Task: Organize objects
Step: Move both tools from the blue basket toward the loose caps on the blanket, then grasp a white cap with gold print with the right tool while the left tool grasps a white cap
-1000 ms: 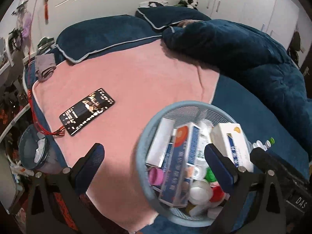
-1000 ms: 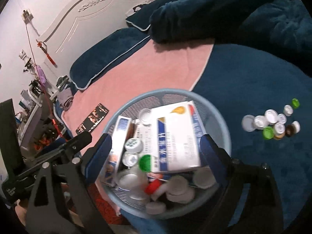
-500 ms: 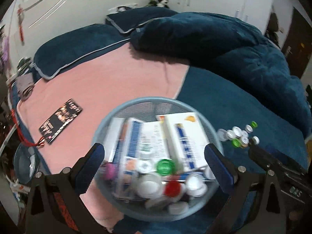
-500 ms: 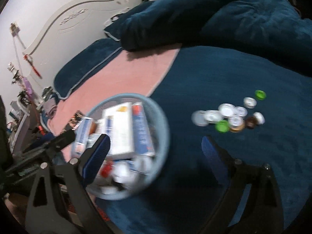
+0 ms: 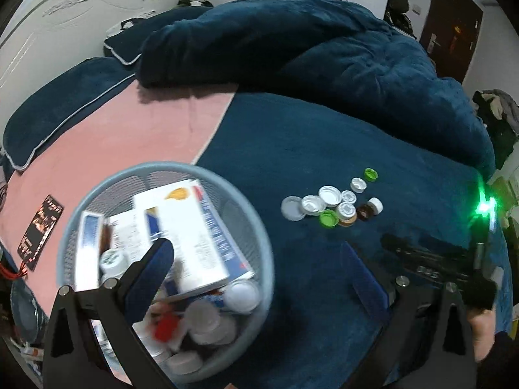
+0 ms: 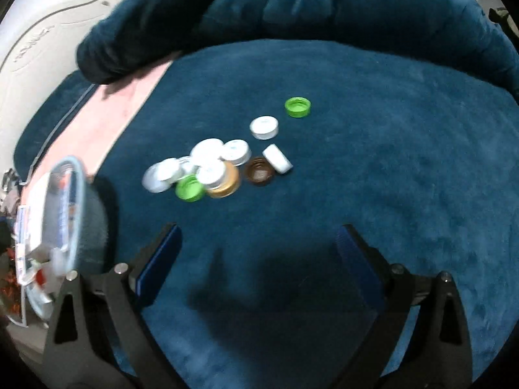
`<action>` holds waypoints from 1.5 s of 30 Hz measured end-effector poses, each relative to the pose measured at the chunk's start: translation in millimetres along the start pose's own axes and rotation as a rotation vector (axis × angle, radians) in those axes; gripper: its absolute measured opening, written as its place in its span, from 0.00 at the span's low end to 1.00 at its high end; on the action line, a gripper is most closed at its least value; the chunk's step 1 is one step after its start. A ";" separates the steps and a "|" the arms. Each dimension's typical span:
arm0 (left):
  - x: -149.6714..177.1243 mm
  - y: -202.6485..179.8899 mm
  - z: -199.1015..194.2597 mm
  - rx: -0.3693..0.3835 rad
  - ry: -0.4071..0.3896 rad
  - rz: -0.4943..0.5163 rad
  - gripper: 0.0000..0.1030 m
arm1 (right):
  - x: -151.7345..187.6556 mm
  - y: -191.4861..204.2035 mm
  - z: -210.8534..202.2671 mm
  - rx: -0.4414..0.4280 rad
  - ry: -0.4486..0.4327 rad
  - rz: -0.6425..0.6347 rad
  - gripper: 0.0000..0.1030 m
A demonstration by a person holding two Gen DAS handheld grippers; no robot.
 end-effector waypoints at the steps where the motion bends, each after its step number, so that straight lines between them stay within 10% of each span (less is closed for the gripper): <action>1: -0.3 -6.8 3.2 0.013 -0.004 0.006 0.99 | -3.2 -3.0 5.3 0.008 -0.004 0.004 0.94; 11: 23.4 -68.6 35.0 0.111 0.047 0.130 0.99 | -45.5 -23.5 50.2 -0.016 -0.007 0.088 0.86; 22: 35.2 -67.1 45.1 0.129 0.097 0.099 0.99 | -32.1 -83.9 36.7 0.173 -0.048 0.142 0.78; 29: 38.7 -77.3 48.5 0.141 0.100 0.122 0.99 | -32.1 -32.6 53.6 0.109 -0.026 -0.029 0.62; 31: 39.4 -77.5 49.9 0.141 0.102 0.121 0.99 | -32.6 -35.3 69.2 0.114 0.016 -0.037 0.30; 32: 40.0 -77.7 50.3 0.148 0.105 0.113 0.99 | -34.0 -37.7 74.2 0.108 0.026 -0.035 0.29; 40: 46.9 -94.9 72.9 0.232 0.176 0.044 0.98 | -17.6 -60.3 0.2 0.015 0.114 0.021 0.29; 45: 18.0 -119.0 96.6 0.262 0.121 0.081 0.97 | -6.1 -58.1 -61.0 -0.047 -0.002 0.119 0.29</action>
Point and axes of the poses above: each gripper's, at about its wrist camera, not at the fingertips, and z roughly the way its jaws point, y to its left, x to its underside, the point moved 9 cm from there along z, roughly the way its jaws point, and after that the axes turned 2 degrees about x, right-handed, at the moved point
